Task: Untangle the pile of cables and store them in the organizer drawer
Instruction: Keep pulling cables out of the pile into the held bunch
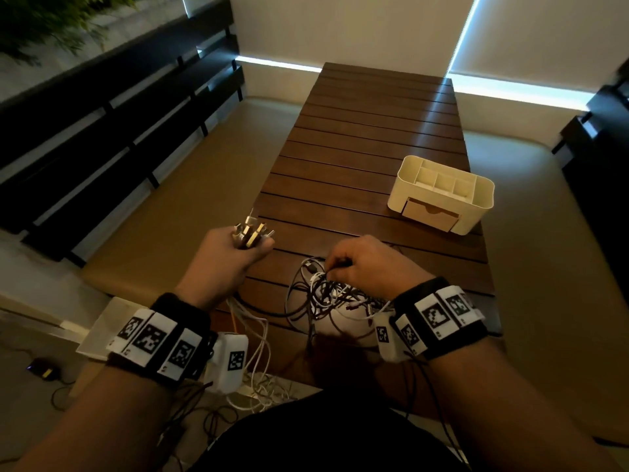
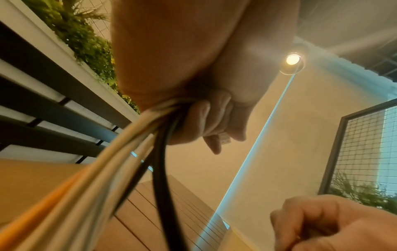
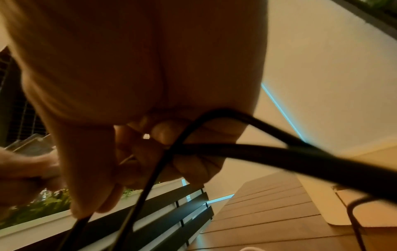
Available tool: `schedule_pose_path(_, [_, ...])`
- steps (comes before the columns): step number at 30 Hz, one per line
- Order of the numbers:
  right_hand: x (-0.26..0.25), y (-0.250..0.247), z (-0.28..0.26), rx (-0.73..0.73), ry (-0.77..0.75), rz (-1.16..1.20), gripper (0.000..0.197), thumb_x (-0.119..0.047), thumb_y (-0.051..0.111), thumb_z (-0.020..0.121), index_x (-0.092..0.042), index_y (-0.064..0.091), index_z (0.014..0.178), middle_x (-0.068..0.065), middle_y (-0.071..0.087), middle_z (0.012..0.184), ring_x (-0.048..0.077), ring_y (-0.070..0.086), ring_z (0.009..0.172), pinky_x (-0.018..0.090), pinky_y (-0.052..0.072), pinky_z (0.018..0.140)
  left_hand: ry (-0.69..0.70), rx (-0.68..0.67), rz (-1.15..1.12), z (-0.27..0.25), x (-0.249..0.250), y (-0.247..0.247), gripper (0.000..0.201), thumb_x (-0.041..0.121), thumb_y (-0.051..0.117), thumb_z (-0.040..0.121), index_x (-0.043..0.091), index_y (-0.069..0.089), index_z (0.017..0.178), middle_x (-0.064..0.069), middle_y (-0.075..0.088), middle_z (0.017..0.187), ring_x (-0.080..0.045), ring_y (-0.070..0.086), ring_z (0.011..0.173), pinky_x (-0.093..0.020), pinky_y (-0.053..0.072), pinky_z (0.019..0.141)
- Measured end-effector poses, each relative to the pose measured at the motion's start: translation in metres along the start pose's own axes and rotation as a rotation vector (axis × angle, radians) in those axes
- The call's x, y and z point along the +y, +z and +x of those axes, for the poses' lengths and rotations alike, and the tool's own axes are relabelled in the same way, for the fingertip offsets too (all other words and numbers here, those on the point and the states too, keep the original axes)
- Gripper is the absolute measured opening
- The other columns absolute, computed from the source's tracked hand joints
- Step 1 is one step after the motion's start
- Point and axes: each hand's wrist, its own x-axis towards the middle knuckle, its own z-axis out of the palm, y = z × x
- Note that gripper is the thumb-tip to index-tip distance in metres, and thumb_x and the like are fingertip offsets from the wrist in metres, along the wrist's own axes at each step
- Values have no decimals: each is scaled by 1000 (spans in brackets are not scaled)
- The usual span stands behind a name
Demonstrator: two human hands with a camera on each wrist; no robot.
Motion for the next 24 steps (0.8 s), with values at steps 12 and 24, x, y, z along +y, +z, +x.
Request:
schedule_pose_path(12, [-19,3,3,261,-197,254,5,-25,65,95,-25,68,99,-10,67,86,5,62,75,18,51,67,49,-329,-212,3,6,23,20,15,68,92,20,62,74,1,41,58,-11,36,47,-25,33,45])
schedule_pose_path(24, [15,-2,-9,328,37,329,13,-32,58,99,-32,66,89,-12,64,82,-1,57,72,23,46,69,-134,-29,-167,13,-20,-10,17,20,68,93,15,61,79,1,41,58,-16,34,51,-32,31,54])
